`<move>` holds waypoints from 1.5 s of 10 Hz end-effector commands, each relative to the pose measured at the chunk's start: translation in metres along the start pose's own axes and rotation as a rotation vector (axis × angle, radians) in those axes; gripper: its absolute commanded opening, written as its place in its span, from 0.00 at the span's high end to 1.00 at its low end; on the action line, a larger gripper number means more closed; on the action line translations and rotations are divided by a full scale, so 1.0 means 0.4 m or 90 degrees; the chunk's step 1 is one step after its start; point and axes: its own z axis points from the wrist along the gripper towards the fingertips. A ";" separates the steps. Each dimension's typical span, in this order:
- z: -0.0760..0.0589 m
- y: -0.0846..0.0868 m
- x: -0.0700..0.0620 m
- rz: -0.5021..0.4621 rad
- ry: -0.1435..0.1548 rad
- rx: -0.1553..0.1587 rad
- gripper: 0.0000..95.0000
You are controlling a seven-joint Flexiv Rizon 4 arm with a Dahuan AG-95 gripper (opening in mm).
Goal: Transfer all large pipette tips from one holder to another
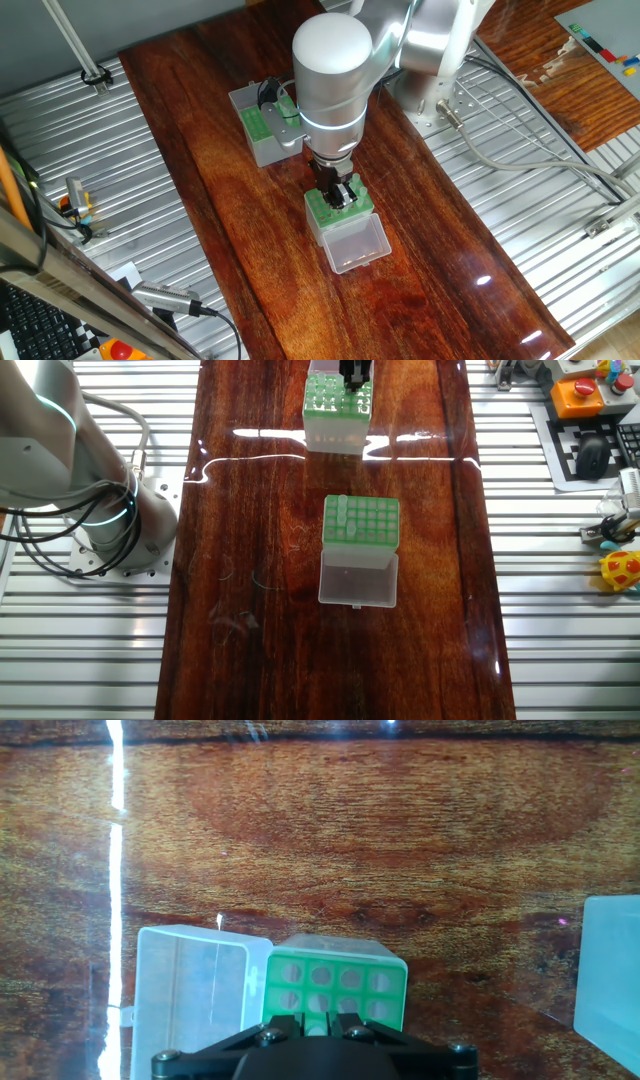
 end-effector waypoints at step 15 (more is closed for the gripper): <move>-0.063 0.029 -0.025 -0.017 0.023 0.007 1.00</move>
